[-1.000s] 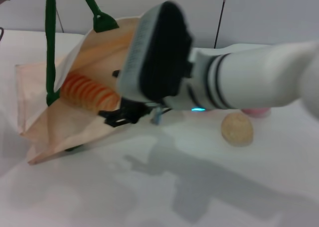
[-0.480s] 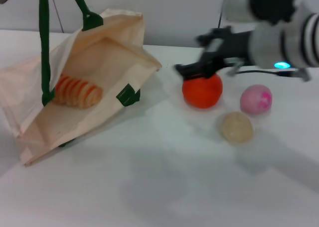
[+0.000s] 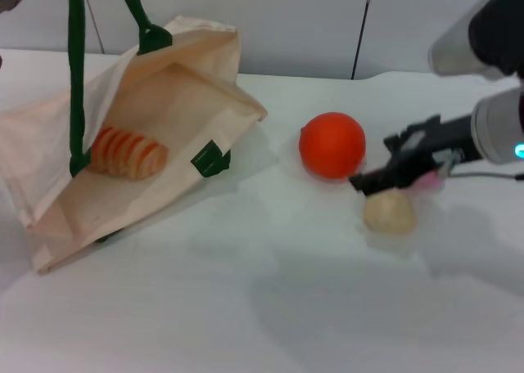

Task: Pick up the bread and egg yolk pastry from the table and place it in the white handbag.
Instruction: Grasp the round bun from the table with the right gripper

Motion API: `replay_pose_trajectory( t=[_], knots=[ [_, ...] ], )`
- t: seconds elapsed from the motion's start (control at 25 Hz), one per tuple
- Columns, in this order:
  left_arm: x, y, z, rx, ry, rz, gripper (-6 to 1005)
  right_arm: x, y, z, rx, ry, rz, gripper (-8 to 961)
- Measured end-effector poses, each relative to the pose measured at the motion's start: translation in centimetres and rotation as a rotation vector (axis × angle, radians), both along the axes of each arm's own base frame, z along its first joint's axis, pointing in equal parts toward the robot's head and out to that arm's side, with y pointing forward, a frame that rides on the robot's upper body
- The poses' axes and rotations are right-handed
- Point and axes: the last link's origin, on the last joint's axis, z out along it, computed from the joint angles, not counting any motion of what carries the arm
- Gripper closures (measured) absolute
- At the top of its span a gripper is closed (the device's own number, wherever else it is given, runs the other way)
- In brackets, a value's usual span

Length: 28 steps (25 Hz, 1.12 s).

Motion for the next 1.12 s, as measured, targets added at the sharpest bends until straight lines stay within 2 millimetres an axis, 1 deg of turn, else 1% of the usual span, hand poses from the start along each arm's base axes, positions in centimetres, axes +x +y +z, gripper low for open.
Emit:
replay_pose_trajectory(
  t=[0.04,0.12,0.32,0.44,0.6,0.92,1.12],
  knots=[
    [0.0,0.0,0.0,0.002,-0.002,-0.001,886,0.5,-0.3,-0.6,-0.029,-0.014,-0.010,65],
    [0.0,-0.1,0.1,0.003,-0.005,-0.006,886,0.7,-0.3,-0.9,-0.042,-0.022,-0.015,66],
    [0.1,-0.1,0.1,0.004,-0.007,-0.009,886,2.0,0.2,-2.5,-0.099,-0.068,-0.068,69],
    [0.1,0.0,0.1,0.004,-0.008,-0.010,886,2.6,0.3,-3.0,-0.120,-0.088,-0.089,71],
    [0.2,0.0,0.2,0.000,-0.007,-0.012,886,3.1,0.5,-3.0,-0.114,-0.113,-0.099,73],
    [0.3,0.1,0.2,0.001,-0.003,-0.014,885,4.5,1.2,-2.3,-0.042,-0.188,-0.140,77],
    [0.3,0.1,0.2,0.001,-0.004,-0.014,886,4.9,1.3,-2.3,-0.026,-0.207,-0.156,79]
  ],
)
